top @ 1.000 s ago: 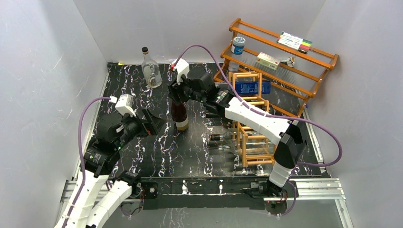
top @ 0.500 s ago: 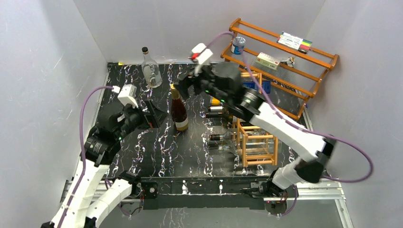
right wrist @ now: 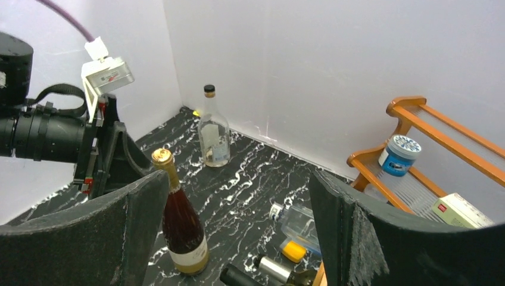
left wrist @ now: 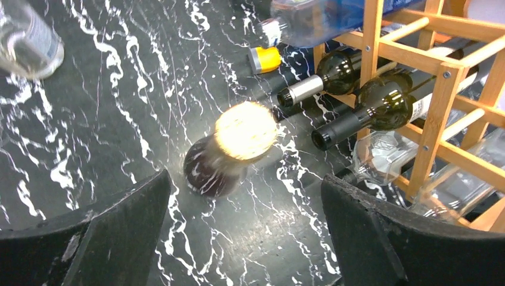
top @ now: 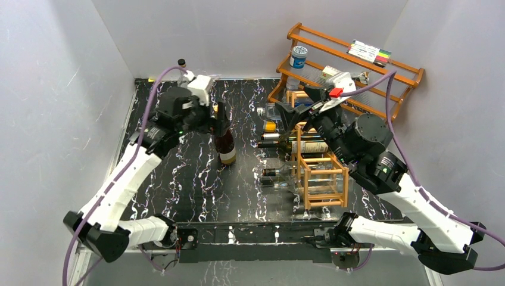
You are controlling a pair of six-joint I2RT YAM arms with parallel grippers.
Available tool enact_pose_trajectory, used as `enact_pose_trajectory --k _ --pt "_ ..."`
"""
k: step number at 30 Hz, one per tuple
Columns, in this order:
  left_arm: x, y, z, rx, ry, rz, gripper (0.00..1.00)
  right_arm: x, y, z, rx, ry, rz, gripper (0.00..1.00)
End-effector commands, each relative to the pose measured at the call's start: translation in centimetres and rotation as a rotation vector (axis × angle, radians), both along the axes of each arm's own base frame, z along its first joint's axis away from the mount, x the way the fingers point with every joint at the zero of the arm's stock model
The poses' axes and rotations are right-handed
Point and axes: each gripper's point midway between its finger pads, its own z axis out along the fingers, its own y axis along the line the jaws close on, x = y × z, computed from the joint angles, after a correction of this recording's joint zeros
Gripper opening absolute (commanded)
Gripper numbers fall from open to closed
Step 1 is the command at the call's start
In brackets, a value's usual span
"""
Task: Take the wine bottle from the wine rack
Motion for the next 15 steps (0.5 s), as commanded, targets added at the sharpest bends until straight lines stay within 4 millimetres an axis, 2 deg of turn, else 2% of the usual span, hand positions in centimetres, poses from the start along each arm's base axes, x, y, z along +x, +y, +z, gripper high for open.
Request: enact_pose_trajectory --k 1,4,12,15 --pt "1.4 -0.5 1.3 0.226 -0.114 -0.011 0.95 0.4 -0.9 -0.8 -0.026 0.011 -0.049 0.98" --pt "2.5 -0.7 0.7 0.282 -0.111 0.004 0.9 0.4 -1.1 -1.0 -0.036 0.01 -0.056 0.98" --pt "3.7 -0.9 -0.1 0.315 -0.103 0.038 0.65 0.7 -1.2 -2.0 -0.083 0.01 -0.071 0.98" --pt "4.0 -1.1 -0.4 0.311 -0.086 0.05 0.49 0.9 -1.2 -2.3 -0.094 0.011 -0.083 0.98"
